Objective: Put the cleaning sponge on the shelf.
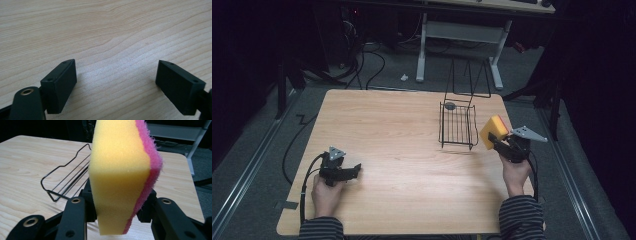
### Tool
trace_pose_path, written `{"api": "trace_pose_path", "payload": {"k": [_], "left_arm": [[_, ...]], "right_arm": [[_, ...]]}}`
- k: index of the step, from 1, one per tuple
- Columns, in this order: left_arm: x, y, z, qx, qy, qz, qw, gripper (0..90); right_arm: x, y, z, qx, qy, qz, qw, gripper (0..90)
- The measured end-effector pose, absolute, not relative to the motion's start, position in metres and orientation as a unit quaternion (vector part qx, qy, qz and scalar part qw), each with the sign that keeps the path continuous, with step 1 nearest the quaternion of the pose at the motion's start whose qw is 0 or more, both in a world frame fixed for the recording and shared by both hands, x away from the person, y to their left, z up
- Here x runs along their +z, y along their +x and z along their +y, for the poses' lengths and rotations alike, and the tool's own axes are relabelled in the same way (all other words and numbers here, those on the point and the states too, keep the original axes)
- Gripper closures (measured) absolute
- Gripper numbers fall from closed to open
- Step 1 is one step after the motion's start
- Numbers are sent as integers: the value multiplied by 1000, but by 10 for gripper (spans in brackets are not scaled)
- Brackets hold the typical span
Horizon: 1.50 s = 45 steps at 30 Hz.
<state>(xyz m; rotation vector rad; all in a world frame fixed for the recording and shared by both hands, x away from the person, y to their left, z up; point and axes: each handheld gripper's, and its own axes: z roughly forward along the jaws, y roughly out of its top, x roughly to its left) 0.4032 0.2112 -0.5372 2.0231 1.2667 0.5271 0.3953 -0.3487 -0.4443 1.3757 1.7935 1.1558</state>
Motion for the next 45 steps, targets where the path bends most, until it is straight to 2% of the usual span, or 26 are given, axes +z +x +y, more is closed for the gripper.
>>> {"api": "trace_pose_path", "payload": {"k": [27, 45], "left_arm": [[-537, 403, 211, 203, 778, 487, 342, 176], [-537, 403, 211, 202, 778, 487, 342, 176]], "right_arm": [[-426, 410, -312, 454, 472, 704, 274, 612], [-431, 444, -285, 436, 458, 725, 272, 612]]}}
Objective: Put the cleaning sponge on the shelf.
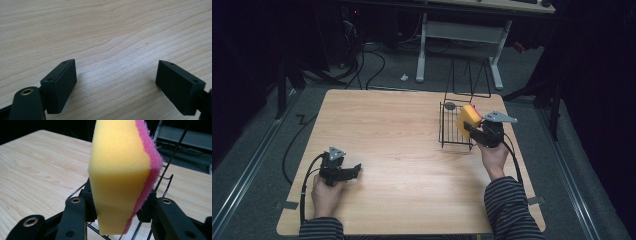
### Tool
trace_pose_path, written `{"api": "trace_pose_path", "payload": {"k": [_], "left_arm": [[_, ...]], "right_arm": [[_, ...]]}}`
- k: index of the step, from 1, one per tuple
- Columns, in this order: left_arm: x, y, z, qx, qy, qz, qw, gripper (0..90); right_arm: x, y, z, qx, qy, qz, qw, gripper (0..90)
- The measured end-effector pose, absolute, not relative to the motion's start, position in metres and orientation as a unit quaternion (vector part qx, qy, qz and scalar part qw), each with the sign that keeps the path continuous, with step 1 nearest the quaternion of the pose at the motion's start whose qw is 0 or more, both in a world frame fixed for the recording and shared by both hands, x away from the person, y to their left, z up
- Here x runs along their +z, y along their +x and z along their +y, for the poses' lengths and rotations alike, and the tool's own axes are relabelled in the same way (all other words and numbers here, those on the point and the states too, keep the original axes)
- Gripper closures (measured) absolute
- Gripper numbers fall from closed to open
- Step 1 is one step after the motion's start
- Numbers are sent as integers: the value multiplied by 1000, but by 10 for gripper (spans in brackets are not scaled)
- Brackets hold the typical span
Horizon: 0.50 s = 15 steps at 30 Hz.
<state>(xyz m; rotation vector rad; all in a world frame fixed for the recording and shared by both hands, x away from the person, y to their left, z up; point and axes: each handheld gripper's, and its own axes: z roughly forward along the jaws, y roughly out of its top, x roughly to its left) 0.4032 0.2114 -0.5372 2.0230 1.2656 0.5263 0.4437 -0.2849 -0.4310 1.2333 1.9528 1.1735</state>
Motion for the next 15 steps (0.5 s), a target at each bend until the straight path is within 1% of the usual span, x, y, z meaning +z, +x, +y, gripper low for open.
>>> {"api": "trace_pose_path", "payload": {"k": [4, 15], "left_arm": [[-537, 403, 211, 202, 778, 487, 342, 176], [-537, 403, 211, 202, 778, 487, 342, 176]], "right_arm": [[-436, 451, -284, 429, 468, 726, 264, 612], [-442, 471, -272, 416, 464, 734, 268, 611]]}}
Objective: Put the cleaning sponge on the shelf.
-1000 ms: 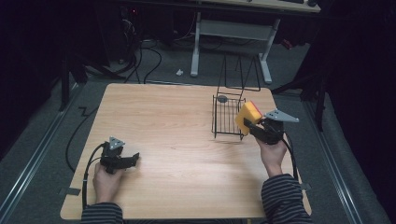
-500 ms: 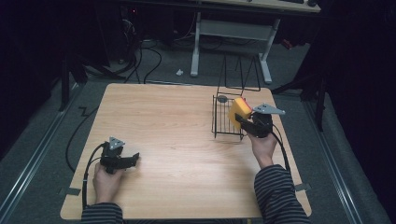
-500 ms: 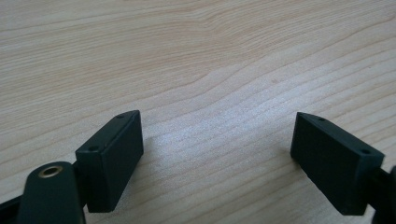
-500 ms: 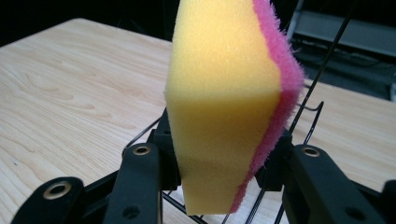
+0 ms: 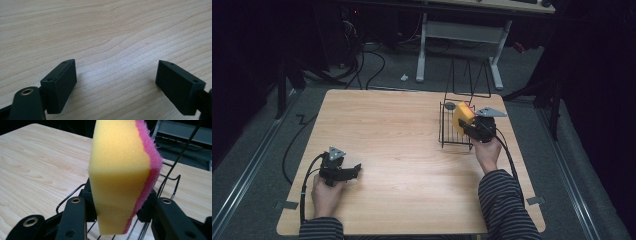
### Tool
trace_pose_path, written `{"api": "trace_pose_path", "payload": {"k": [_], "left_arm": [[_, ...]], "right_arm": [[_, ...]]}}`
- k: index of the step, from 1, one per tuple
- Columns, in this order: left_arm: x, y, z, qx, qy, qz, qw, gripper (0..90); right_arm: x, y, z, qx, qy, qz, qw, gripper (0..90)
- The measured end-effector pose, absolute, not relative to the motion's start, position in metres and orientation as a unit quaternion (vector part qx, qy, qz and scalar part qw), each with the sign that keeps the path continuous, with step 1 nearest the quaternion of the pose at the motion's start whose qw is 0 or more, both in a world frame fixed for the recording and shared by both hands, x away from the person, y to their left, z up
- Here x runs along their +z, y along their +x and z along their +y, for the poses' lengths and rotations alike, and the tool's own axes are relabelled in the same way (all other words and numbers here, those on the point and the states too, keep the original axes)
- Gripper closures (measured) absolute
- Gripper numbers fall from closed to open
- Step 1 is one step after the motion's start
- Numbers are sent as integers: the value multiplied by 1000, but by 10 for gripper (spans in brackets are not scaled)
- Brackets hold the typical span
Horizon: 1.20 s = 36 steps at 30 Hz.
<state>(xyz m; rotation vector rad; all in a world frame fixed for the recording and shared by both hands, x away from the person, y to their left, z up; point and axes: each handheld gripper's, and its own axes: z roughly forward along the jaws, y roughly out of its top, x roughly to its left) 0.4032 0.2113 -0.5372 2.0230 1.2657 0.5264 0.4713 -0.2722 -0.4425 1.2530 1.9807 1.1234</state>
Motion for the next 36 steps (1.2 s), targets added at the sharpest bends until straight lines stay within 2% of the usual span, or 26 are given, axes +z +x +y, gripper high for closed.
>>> {"api": "trace_pose_path", "payload": {"k": [31, 36], "left_arm": [[-537, 403, 211, 202, 778, 487, 342, 176], [-537, 403, 211, 202, 778, 487, 342, 176]], "right_arm": [[-467, 501, -261, 382, 485, 746, 251, 606], [-467, 503, -261, 378, 485, 749, 248, 581]]}}
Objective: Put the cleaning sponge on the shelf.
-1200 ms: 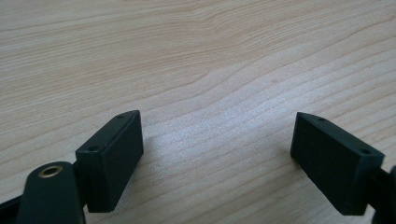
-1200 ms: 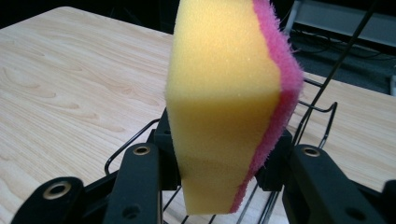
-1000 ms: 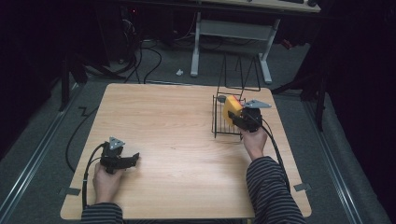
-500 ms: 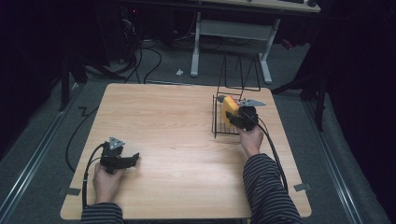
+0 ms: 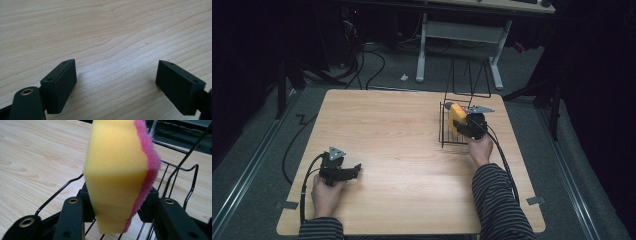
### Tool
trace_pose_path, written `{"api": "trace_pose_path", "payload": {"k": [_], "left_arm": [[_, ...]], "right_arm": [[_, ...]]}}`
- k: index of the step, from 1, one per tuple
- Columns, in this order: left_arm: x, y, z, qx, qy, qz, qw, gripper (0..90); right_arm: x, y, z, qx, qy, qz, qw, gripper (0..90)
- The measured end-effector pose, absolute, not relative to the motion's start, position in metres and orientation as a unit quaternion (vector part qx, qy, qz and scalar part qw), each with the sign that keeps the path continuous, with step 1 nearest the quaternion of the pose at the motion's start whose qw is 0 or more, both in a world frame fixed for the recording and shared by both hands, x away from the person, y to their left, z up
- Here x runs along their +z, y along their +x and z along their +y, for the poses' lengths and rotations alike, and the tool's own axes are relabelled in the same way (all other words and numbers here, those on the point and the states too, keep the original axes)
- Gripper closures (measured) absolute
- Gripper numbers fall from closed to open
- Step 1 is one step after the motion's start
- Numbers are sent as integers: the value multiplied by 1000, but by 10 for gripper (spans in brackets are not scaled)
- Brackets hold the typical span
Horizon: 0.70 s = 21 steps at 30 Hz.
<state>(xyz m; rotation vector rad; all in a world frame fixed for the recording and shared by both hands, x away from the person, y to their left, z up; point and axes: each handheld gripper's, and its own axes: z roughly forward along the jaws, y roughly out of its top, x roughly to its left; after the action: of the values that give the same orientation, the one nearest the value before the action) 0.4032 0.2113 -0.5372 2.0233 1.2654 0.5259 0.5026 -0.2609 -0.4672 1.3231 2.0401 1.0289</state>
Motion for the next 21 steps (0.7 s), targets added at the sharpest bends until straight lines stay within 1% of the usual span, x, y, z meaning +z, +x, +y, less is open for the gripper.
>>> {"api": "trace_pose_path", "payload": {"k": [7, 11, 13, 16, 21], "left_arm": [[-537, 403, 211, 202, 778, 487, 342, 176], [-537, 403, 211, 202, 778, 487, 342, 176], [-537, 403, 211, 202, 778, 487, 342, 176], [-537, 403, 211, 202, 778, 486, 342, 176], [-537, 403, 211, 202, 778, 486, 342, 176]], "right_arm": [[-470, 503, -260, 372, 488, 751, 243, 536], [-470, 503, -259, 374, 489, 751, 240, 468], [-470, 503, -260, 377, 490, 749, 238, 403], [-470, 501, -260, 374, 493, 746, 247, 339], [-468, 497, -263, 383, 497, 740, 242, 266]]}}
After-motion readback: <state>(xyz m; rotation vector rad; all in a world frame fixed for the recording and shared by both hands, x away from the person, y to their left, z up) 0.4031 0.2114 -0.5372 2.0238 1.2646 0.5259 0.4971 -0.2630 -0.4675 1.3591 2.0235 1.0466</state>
